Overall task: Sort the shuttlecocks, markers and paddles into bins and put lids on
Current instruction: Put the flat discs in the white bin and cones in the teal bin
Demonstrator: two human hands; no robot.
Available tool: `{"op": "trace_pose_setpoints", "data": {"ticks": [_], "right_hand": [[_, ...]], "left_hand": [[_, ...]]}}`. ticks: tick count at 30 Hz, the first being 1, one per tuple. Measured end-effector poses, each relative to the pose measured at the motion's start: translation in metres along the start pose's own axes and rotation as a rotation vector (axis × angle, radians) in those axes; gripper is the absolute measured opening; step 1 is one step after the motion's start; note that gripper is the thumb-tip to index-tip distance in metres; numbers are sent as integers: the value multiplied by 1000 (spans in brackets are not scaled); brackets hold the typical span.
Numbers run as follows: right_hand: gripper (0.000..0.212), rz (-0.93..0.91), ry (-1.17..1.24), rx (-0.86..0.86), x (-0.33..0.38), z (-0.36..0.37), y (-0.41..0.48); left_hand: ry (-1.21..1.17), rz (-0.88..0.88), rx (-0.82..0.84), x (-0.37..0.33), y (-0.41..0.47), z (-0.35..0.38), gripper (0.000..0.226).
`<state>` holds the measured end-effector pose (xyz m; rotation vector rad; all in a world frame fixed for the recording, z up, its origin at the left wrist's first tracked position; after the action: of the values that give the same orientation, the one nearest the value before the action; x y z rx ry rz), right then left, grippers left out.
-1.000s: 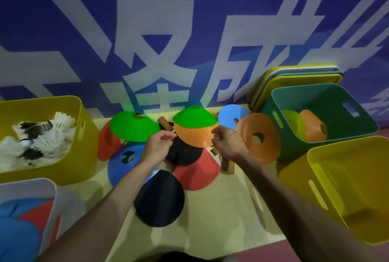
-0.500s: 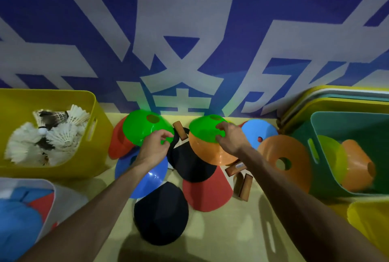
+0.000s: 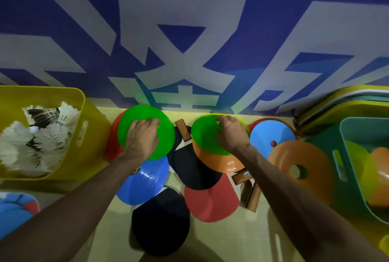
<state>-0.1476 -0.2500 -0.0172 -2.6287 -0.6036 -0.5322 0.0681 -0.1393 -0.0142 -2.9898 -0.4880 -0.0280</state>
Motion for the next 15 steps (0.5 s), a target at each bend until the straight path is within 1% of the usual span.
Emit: {"op": "trace_pose_setpoints", "data": {"ticks": [6,10,15], "right_hand": [[48,-47,28,-18,13,-16,-15],[45,-110,74,-116,27,-43,-39],[42,-154,168,-277,30,-88,-77]], "left_hand": [[-98,13,-51,-2,-14,-19,36],[-212,22,-138,-10,-23,-54,31],[-412,68,-258,-38,-37,-104,26]]}}
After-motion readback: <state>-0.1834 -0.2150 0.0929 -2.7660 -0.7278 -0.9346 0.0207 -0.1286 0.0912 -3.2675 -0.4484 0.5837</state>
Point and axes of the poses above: each hand's wrist, its own y-axis towards the middle knuckle, its own z-axis out of the palm, x = y × z, the point moved 6 cm from there along y, towards the middle knuckle, and after that the axes turned 8 degrees about y, right-handed, at the moved point
